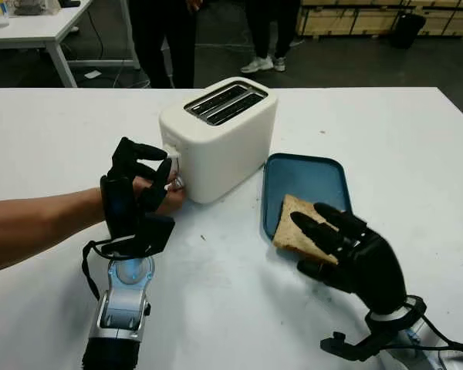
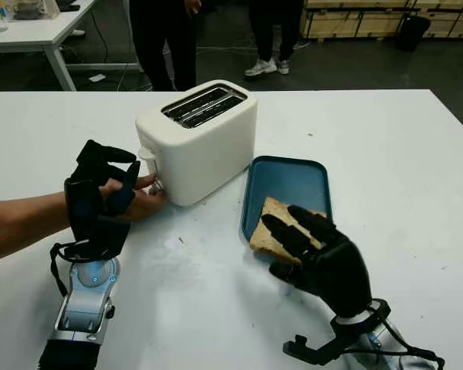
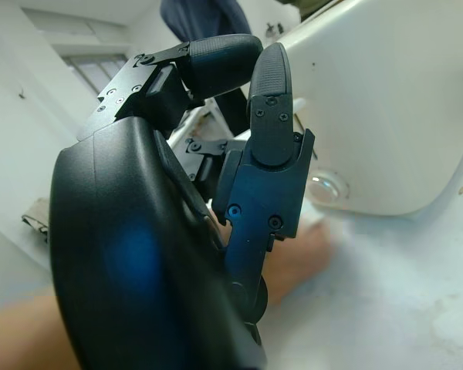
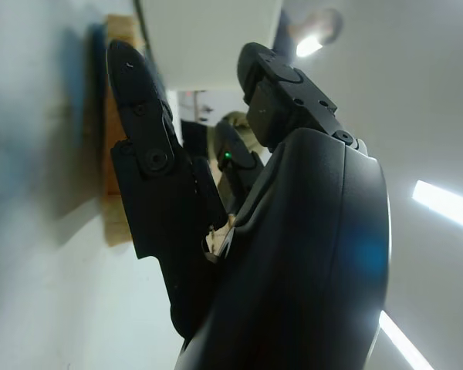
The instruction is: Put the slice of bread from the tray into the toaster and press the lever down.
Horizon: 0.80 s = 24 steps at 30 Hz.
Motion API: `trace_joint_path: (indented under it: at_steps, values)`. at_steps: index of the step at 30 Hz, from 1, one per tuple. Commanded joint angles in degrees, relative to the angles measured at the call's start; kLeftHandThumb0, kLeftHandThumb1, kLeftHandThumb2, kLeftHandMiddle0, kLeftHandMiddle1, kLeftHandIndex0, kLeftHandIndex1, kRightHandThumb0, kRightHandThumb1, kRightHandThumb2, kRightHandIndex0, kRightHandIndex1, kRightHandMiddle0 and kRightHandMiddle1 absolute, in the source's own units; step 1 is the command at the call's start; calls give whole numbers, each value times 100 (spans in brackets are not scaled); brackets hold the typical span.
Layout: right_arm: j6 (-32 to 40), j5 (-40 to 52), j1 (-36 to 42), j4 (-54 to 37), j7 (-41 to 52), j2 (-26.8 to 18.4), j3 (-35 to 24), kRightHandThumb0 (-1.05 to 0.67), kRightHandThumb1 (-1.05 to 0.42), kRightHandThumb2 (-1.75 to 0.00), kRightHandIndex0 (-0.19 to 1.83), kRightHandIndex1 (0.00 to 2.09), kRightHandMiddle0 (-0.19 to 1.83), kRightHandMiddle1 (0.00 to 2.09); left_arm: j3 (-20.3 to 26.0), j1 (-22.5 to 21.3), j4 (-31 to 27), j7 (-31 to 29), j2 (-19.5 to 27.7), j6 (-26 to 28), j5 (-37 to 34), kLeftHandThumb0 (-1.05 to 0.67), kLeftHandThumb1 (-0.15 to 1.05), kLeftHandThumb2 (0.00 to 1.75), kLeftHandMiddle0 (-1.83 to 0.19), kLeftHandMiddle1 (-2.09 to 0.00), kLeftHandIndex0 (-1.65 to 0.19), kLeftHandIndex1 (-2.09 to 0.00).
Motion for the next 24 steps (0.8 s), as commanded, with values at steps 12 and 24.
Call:
trace_joint_path:
  at_steps: [12, 24]
  values:
    - [603, -241, -165, 235, -334, -517, 469, -71, -86, 0, 37, 1, 31, 1, 31, 17, 6, 29, -1, -44, -14, -48, 92, 29, -57, -175, -46, -150]
    - [2056, -1269, -170, 155, -353, -753, 884, -60, -89, -1, 41, 2, 35, 1, 23, 63, -50, 25, 6, -34, 1, -51, 92, 31, -57, -175, -46, -149]
